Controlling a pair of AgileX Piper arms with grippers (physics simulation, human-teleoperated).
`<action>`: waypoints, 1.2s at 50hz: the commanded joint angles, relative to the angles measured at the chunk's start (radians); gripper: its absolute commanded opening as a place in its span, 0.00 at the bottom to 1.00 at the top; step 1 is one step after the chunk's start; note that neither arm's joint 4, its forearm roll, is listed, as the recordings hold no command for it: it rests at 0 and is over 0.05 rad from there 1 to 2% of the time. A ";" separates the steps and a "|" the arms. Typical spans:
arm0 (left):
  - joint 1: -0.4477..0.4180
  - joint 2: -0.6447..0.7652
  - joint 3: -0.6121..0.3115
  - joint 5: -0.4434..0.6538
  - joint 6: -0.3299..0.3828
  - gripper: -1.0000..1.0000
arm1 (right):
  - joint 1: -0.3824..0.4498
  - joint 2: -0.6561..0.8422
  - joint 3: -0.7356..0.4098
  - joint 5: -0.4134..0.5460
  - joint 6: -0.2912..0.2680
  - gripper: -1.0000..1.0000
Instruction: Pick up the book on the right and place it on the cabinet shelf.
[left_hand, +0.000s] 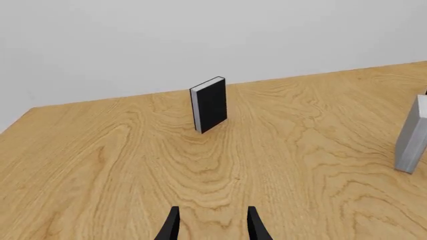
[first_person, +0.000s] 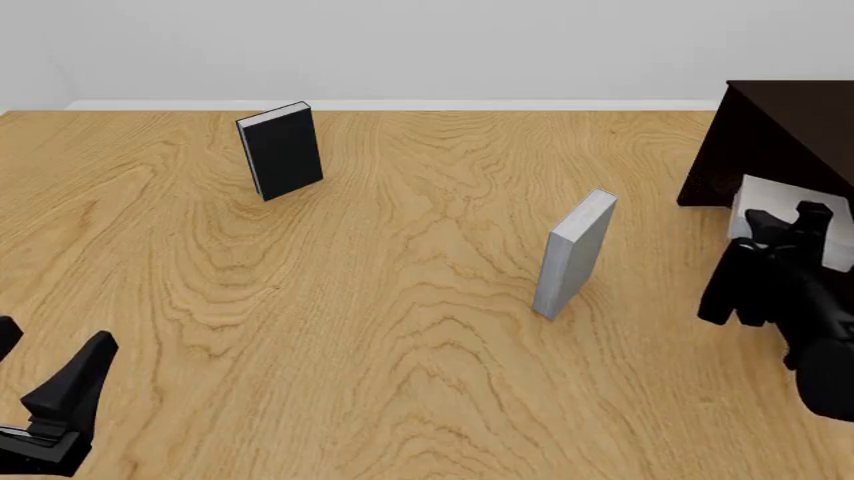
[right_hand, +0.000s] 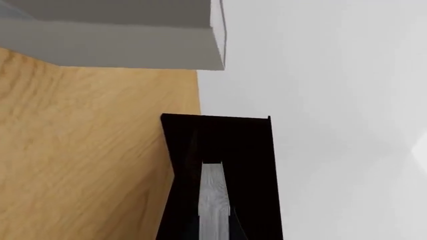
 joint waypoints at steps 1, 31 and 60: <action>0.001 0.000 0.000 0.002 0.001 1.00 | -0.036 0.013 -0.046 0.005 0.020 0.00; 0.006 -0.001 0.000 0.007 0.013 1.00 | -0.061 0.109 -0.104 -0.007 0.051 0.00; 0.004 0.000 0.000 0.012 0.012 1.00 | -0.100 0.141 -0.151 0.031 0.062 0.00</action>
